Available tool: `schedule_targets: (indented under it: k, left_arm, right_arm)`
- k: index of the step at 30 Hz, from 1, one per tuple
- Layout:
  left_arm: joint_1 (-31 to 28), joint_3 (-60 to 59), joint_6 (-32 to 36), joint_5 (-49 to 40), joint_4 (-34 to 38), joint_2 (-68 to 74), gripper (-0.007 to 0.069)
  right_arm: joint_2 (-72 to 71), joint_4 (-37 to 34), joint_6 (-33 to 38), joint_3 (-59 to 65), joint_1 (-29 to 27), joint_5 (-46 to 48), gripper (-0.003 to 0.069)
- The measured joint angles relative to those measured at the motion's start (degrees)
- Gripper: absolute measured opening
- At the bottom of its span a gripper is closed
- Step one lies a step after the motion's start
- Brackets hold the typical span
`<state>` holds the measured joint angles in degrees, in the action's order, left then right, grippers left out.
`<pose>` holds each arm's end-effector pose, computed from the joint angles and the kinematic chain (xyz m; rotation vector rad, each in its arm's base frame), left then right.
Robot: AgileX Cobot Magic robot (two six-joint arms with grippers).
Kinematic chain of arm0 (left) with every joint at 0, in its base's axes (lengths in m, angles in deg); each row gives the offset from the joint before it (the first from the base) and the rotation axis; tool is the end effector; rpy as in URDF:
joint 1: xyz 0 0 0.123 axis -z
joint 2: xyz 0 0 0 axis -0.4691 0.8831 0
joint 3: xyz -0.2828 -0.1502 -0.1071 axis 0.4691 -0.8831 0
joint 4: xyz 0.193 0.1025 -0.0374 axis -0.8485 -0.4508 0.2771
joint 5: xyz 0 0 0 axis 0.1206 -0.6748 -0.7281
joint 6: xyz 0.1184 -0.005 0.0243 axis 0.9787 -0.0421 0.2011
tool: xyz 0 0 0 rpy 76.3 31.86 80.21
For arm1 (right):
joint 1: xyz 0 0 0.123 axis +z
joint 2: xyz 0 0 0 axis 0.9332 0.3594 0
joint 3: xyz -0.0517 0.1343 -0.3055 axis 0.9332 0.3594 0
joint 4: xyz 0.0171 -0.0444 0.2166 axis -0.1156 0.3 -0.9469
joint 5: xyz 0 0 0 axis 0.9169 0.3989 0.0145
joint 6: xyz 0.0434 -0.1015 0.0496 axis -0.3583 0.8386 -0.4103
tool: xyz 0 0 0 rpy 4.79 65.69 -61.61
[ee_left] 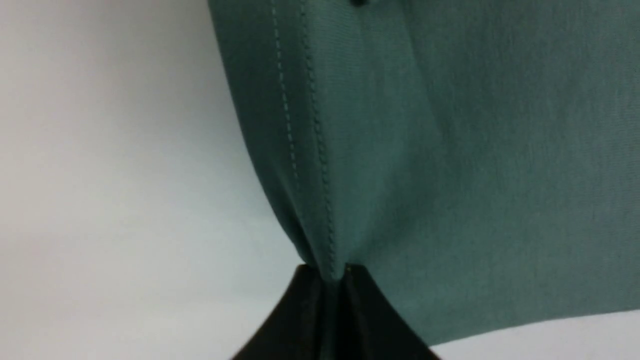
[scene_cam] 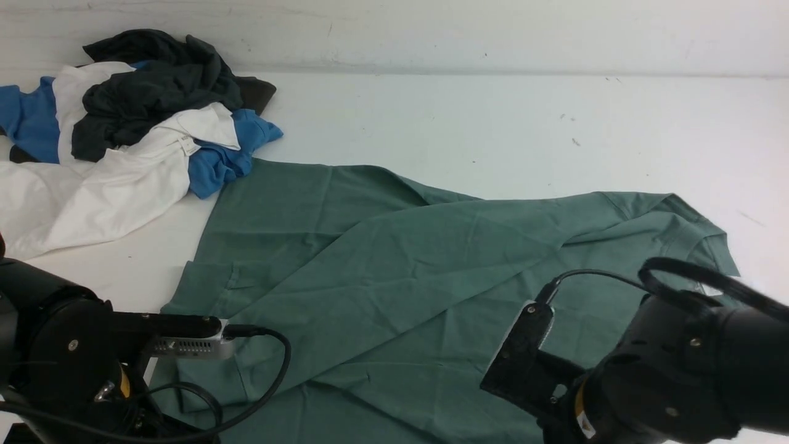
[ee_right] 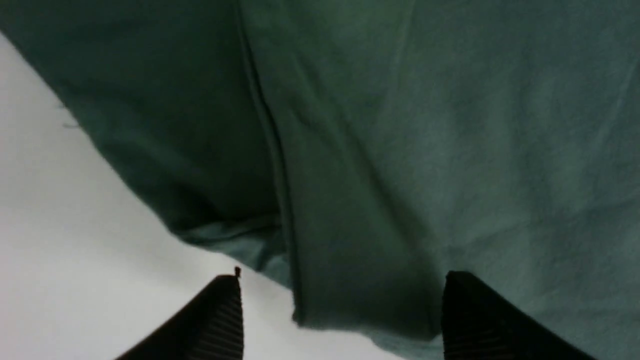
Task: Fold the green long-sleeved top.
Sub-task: Use both arms simultaneously to clamp the lower edge of the clothing fabric
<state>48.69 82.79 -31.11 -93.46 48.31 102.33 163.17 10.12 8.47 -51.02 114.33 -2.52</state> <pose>0.1511 -0.0554 0.2295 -0.0119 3.1071 0.0017 0.1779 0.1645 0.2113 -1.4655 2.6558 -0.0980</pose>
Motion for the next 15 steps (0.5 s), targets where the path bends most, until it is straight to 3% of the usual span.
schedule_targets:
  k: [4,7,10,12,15]
  left_arm:
    - [0.0,0.0,0.0,0.2,0.0,0.0,0.0019]
    - [0.0,0.0,0.0,0.26,-0.11,0.0,0.0019]
    - [0.0,0.0,0.13,-0.17,-0.11,-0.32,0.0019]
    - [0.0,-0.05,0.42,-1.06,0.26,-1.5,0.0019]
    - [0.0,-0.05,0.42,-2.99,0.96,-5.04,0.0019]
  right_arm:
    - [3.1,2.73,-1.77,-0.5,0.0,-1.45,0.0446]
    - [4.15,2.68,-4.05,-1.15,0.27,-1.11,0.0289]
    - [3.82,2.6,-5.18,-1.2,0.38,-0.14,0.007]
    - [2.66,1.89,-5.29,-1.05,0.82,1.39,0.0029]
    - [-0.21,-0.09,-5.34,-1.0,1.29,4.23,0.0022]
